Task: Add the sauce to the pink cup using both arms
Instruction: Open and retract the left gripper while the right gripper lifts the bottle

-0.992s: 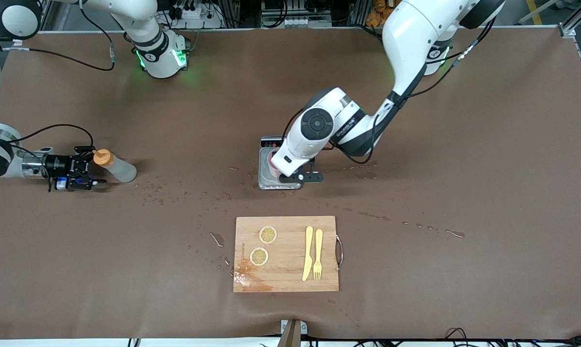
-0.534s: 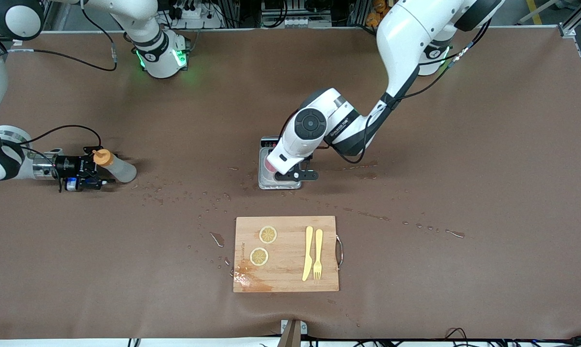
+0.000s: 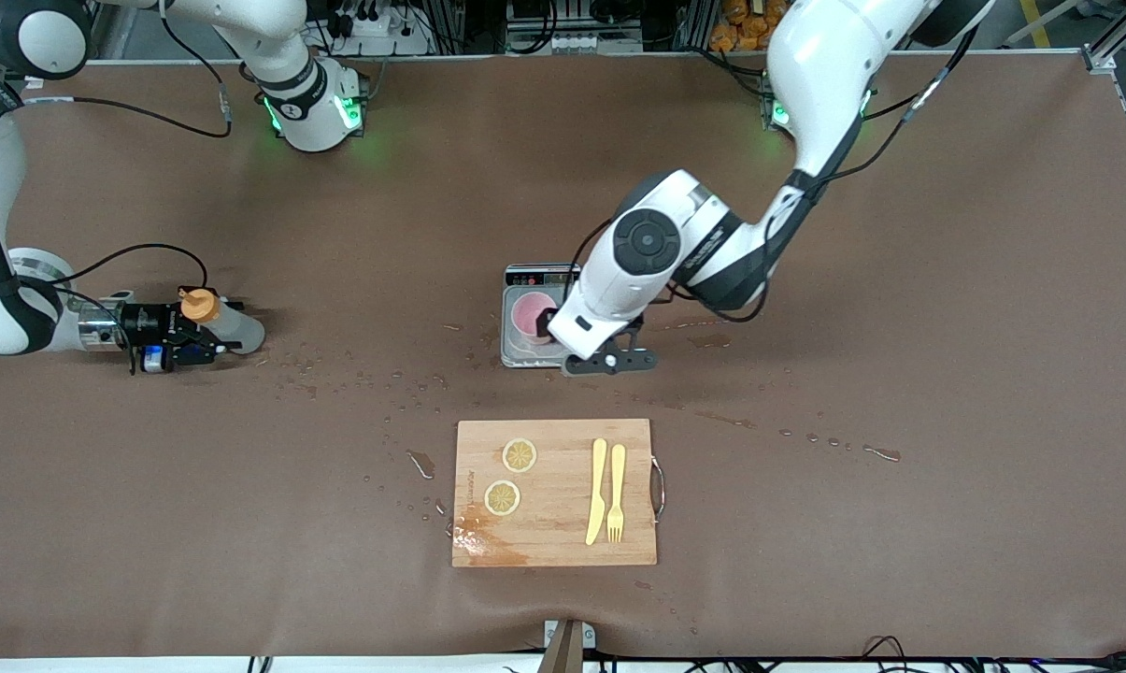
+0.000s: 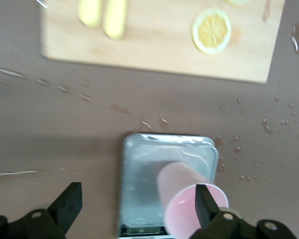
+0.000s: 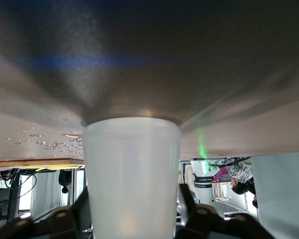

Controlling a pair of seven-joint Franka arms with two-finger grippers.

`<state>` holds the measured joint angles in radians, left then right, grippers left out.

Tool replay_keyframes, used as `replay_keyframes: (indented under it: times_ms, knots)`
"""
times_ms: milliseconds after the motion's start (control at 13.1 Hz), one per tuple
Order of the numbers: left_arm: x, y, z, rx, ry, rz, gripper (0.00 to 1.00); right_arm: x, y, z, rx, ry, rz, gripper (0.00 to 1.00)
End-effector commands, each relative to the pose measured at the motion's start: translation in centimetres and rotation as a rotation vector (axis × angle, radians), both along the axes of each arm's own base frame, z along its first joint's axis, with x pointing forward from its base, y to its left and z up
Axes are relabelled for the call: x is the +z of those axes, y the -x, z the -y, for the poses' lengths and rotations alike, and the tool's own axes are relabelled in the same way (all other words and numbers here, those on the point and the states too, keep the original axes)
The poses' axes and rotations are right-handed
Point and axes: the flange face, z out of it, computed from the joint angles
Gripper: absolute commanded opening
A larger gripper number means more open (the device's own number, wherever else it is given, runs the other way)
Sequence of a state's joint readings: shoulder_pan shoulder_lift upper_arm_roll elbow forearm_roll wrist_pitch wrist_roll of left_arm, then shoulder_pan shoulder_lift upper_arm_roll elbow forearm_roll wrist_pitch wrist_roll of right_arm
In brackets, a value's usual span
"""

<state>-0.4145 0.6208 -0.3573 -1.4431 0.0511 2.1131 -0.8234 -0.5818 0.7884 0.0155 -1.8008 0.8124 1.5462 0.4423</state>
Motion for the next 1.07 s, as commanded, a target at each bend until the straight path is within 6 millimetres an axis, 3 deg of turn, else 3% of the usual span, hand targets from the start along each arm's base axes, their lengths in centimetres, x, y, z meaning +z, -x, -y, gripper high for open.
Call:
replay_keyframes:
  times_ms: [0, 229, 382, 687, 992]
  knots:
    - [7.0, -1.4, -5.8, 0.044, -0.080, 0.045, 1.00, 1.1, 0.4, 0.2, -0.018, -0.004, 0.029, 0.52]
    - [12.0, -5.1, -15.4, 0.084, -0.115, 0.069, 1.00, 1.7, -0.3, 0.3, -0.016, -0.001, 0.025, 0.49]
    - [14.5, -6.3, -20.8, 0.070, -0.130, 0.070, 1.00, 3.1, -1.3, 0.7, -0.018, 0.015, -0.011, 0.49]
    - [19.1, -5.3, -28.3, -0.032, -0.184, 0.036, 1.00, 8.4, -3.8, -1.0, 0.006, 0.081, -0.029, 0.50]
    - [24.2, -2.9, -35.2, -0.098, -0.228, 0.043, 1.00, 15.9, -6.4, -4.3, 0.027, 0.205, -0.072, 0.51]
